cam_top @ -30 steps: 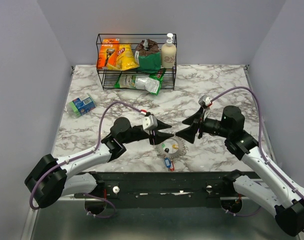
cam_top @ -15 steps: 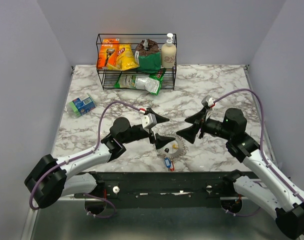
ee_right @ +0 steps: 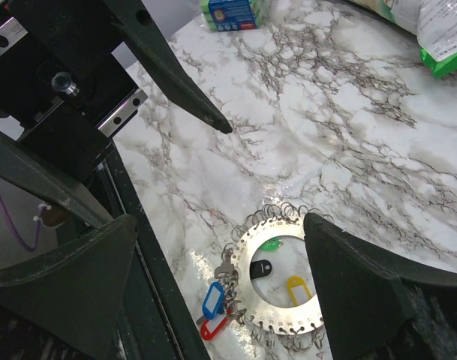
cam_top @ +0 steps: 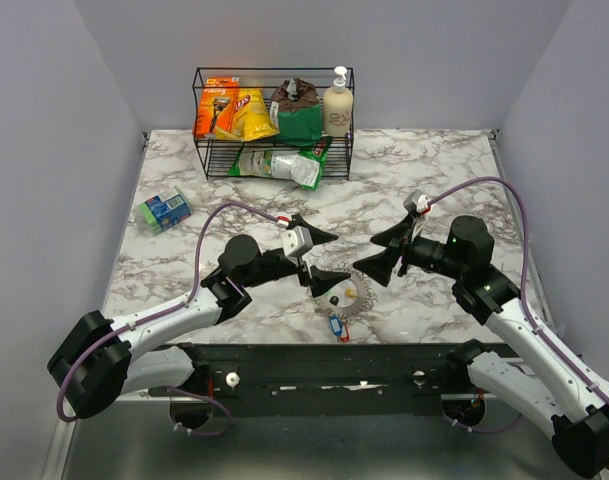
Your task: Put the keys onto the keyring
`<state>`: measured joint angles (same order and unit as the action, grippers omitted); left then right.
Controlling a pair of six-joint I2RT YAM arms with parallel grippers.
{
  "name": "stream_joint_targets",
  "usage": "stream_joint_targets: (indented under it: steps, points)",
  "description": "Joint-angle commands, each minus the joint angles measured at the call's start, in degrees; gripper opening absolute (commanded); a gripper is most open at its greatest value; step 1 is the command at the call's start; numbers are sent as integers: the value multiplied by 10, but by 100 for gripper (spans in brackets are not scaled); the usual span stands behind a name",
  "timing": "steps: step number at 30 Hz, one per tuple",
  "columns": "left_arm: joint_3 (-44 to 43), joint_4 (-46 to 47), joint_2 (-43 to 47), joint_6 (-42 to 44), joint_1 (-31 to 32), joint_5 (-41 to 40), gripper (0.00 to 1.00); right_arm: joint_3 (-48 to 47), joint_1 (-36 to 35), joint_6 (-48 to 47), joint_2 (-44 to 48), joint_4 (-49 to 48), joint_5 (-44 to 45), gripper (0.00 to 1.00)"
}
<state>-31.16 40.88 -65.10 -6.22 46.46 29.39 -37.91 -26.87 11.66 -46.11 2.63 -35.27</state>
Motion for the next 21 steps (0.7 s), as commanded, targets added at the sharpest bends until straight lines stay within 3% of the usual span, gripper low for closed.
stream_joint_targets:
  steps: [1, 21]
  points:
    - [2, 7, 13, 6, -3, -14, 99, -3, 3, 4, 2, -12, 9, 100]
    - [14, -26, -3, -21, -3, -57, 99, 28, 3, 6, -11, -15, 22, 100]
